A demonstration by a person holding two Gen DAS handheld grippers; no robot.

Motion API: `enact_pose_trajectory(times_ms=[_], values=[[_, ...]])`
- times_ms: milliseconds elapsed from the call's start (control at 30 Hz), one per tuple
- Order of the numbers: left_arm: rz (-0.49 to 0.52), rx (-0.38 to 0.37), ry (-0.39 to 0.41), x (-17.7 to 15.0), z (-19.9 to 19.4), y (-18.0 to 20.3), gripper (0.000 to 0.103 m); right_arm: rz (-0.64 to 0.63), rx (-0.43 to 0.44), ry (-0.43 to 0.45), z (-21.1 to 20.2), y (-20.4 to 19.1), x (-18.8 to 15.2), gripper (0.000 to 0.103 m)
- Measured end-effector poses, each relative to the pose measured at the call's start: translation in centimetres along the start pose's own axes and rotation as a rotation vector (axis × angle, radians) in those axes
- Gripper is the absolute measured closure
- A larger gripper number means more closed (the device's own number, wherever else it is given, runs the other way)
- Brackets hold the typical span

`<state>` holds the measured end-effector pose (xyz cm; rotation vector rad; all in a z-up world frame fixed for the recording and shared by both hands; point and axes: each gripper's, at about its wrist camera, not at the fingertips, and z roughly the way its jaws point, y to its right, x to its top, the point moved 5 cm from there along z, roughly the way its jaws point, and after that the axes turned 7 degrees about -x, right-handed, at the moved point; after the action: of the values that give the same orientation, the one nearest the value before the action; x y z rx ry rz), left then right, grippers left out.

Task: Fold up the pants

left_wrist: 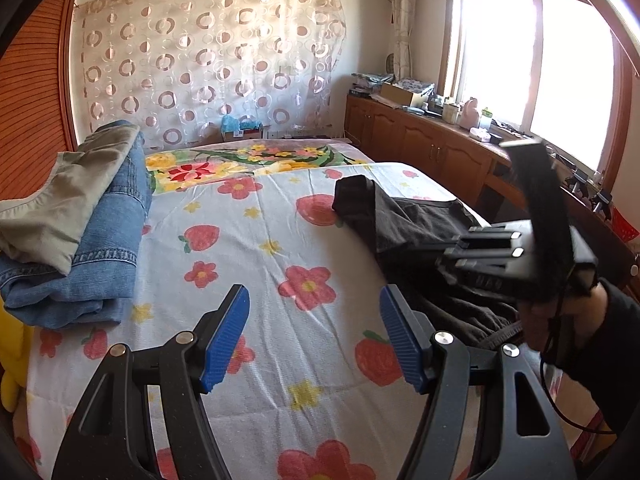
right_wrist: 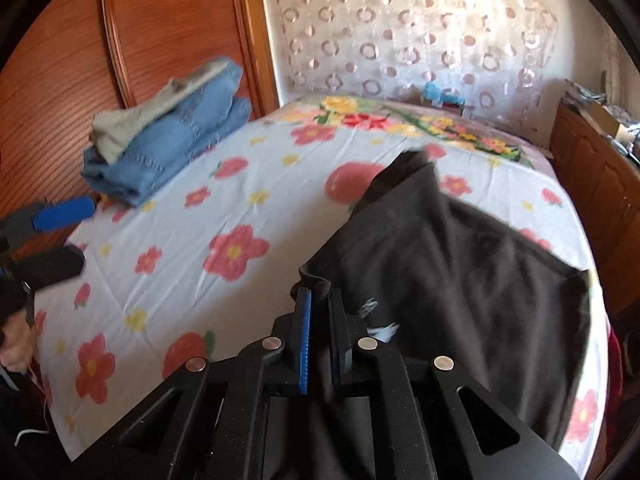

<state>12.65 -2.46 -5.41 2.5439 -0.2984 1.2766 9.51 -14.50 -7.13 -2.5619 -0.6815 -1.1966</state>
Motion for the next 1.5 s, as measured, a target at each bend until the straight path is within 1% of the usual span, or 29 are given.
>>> enact_pose_trajectory(times_ms=[67, 200, 333, 533, 733, 800, 833, 867, 967, 1133, 1367, 1400, 1433, 1467, 1500], values=[[0.002, -0.008, -0.011, 0.0, 0.6, 0.2, 0.034, 0.025, 0.009, 0.021, -0.7, 0.8, 0.3, 0.096], [0.02, -0.019, -0.042, 0.1, 2.2, 0.8, 0.034, 0.048, -0.003, 0.061, -2.1, 2.7, 0.7, 0.096], [0.041, -0.033, -0.071, 0.3, 3.7, 1.6, 0.034, 0.057, -0.039, 0.089, -2.6, 5.4, 0.8, 0.097], [0.058, -0.06, -0.113, 1.0, 6.0, 2.7, 0.034, 0.102, -0.088, 0.044, -0.9, 9.7, 0.1, 0.097], [0.084, -0.079, -0.139, 2.6, 8.2, 3.7, 0.034, 0.141, -0.112, -0.003, 0.8, 11.9, 0.1, 0.096], [0.09, -0.082, -0.145, 3.0, 8.8, 4.0, 0.034, 0.165, -0.112, -0.007, 0.8, 12.7, 0.1, 0.09], [0.091, -0.084, -0.149, 3.0, 9.1, 4.1, 0.034, 0.176, -0.111, -0.006, 0.8, 13.3, 0.2, 0.085], [0.091, -0.088, -0.157, 3.0, 9.5, 4.2, 0.034, 0.184, -0.099, -0.005, 0.8, 13.4, 0.2, 0.082], [0.097, -0.09, -0.18, 2.8, 10.4, 4.6, 0.034, 0.199, -0.081, -0.015, 1.1, 13.5, 0.1, 0.075], [0.097, -0.091, -0.204, 2.4, 11.4, 4.8, 0.034, 0.196, -0.062, -0.041, 2.0, 14.1, 0.3, 0.074], [0.083, -0.088, -0.225, 1.9, 12.1, 4.5, 0.034, 0.201, -0.074, -0.058, 2.1, 15.0, -0.1, 0.074], [0.085, -0.089, -0.228, 1.9, 12.1, 4.5, 0.034, 0.195, -0.077, -0.062, 2.3, 14.9, -0.2, 0.074], [0.088, -0.089, -0.229, 1.8, 12.1, 4.6, 0.034, 0.186, -0.079, -0.056, 2.2, 14.8, -0.1, 0.093], [0.091, -0.09, -0.228, 1.8, 12.0, 4.7, 0.034, 0.173, -0.075, -0.05, 2.2, 14.6, 0.0, 0.1], [0.091, -0.091, -0.226, 1.9, 12.1, 4.7, 0.034, 0.154, -0.071, -0.04, 2.0, 14.4, 0.2, 0.1]])
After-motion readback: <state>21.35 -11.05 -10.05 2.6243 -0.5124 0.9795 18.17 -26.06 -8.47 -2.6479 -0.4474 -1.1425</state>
